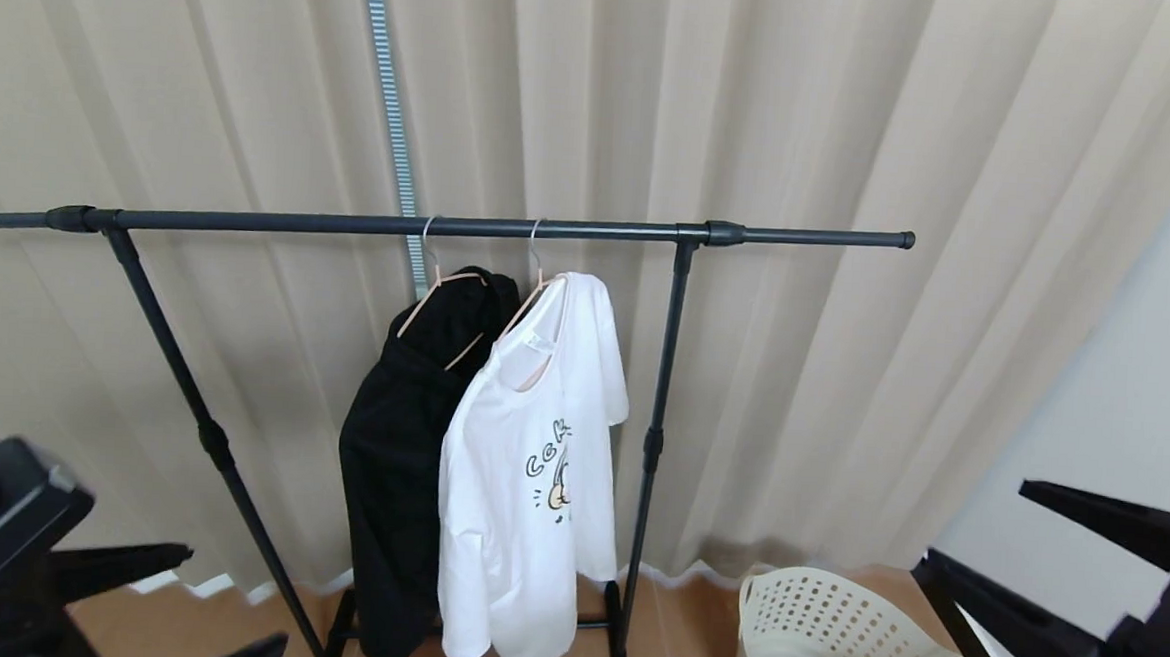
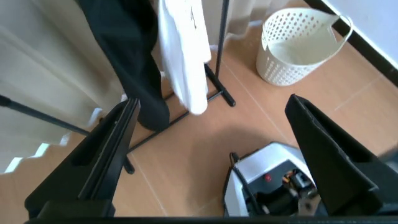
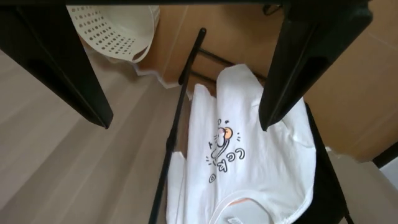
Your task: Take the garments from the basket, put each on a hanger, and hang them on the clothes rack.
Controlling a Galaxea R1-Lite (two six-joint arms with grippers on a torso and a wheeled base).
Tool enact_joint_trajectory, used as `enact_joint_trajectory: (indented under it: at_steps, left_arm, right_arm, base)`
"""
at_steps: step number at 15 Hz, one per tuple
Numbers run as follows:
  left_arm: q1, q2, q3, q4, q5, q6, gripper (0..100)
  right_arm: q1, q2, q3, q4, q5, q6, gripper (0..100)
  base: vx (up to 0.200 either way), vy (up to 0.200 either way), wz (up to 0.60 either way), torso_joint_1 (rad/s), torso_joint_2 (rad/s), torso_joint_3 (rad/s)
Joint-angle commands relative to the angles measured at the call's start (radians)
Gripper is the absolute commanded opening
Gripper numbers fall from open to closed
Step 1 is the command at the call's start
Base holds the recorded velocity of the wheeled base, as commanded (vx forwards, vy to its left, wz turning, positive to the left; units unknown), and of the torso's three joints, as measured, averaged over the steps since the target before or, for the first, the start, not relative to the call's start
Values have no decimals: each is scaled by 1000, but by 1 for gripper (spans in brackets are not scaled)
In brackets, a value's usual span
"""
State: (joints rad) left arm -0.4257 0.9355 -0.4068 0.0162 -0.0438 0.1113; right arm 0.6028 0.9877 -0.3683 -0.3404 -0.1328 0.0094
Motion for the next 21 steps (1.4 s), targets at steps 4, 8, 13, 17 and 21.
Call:
enact_joint_trajectory:
  at_steps: [4, 8, 13, 17, 21]
  left_arm:
    - [50, -535, 375, 5, -5, 13, 100]
    - [97, -570, 396, 13, -4, -65, 100]
    - [340, -650, 395, 13, -13, -73, 100]
    - [366, -854, 395, 15, -13, -73, 100]
    - [426, -923, 396, 13, -4, -67, 100]
  right_arm:
    - [31, -423, 302, 192, -18, 1, 100]
    - [-32, -612, 319, 390, -14, 4, 100]
    - [-190, -664, 316, 397, -16, 47, 100]
    - [-367, -784, 316, 397, -14, 44, 100]
    - [-457, -871, 315, 403, -18, 40, 100]
  base:
    - [0, 0, 0, 0, 0, 0]
    - [0, 0, 0, 0, 0, 0]
    - [0, 0, 0, 0, 0, 0]
    - [0, 0, 0, 0, 0, 0]
    - [0, 0, 0, 0, 0, 0]
